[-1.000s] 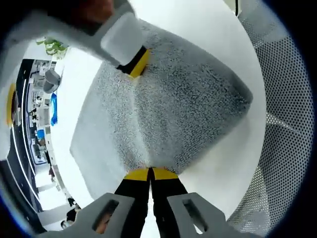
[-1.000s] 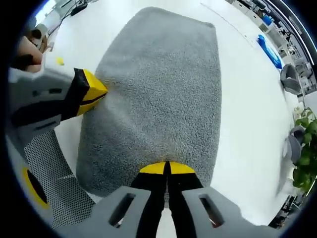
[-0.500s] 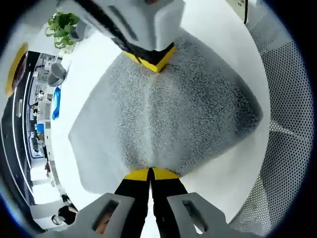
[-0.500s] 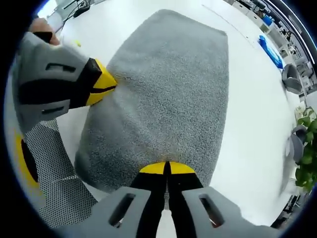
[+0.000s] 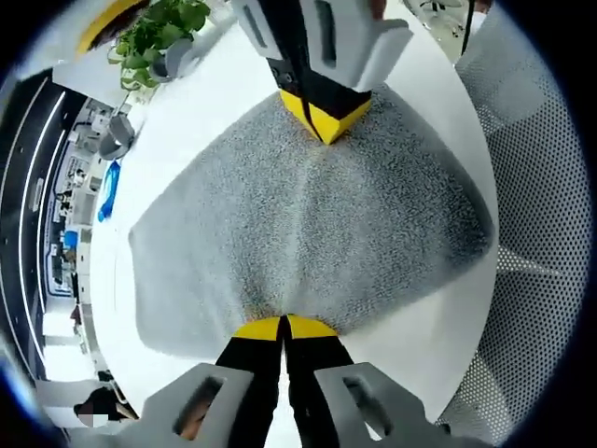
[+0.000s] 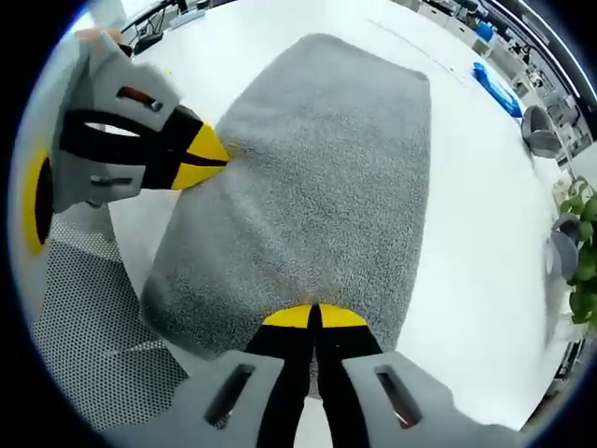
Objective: Fold the towel on the table until its edges align and the towel forms a compact rectangular stack.
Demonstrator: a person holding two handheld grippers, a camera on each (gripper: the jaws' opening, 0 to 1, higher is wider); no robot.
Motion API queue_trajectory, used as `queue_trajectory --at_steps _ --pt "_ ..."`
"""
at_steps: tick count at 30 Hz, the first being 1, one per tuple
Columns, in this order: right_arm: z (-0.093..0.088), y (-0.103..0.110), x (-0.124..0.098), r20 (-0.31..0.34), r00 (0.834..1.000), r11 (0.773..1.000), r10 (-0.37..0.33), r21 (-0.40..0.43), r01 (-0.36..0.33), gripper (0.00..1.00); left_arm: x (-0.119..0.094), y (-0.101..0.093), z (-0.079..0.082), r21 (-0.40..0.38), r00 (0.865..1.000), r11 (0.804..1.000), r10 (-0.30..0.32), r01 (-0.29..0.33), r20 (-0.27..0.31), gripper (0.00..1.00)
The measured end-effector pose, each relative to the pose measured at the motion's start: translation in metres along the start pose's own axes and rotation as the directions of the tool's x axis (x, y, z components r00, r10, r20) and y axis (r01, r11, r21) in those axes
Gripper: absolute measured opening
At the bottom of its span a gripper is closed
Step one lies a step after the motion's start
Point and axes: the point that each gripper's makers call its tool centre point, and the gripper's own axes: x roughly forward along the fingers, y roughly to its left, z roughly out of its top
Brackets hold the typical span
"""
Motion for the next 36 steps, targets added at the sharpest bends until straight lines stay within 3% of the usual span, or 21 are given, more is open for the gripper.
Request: queue_trajectory --at_steps 7,11,18,25,36 --pt "0.0 0.004 -0.001 0.036 0.999 0.999 0.012 0.041 -0.013 0.0 0.0 0.002 -0.002 -0.055 0.999 0.998 -0.021 0.022 0.03 0.0" --pt "0.0 0.004 -0.001 0.073 0.997 0.998 0.018 0.066 -0.023 0.0 0.0 0.004 -0.003 -0.162 0.997 0.985 -0.041 0.051 0.062 0.0" --pt "0.0 0.007 -0.002 0.126 0.991 0.996 0.034 0.077 -0.044 0.0 0.0 0.008 -0.006 -0.242 0.994 0.968 -0.039 0.061 0.098 0.0" --pt "0.002 0.014 -0.002 0.143 0.987 0.995 0.071 0.058 -0.08 0.0 0.001 0.011 -0.008 -0.25 0.995 0.966 -0.048 0.07 0.091 0.0" --pt "0.003 0.026 -0.004 0.224 0.969 0.991 0.103 0.058 -0.119 0.0 0.002 0.015 -0.012 -0.231 0.994 0.972 -0.021 0.045 0.107 0.0"
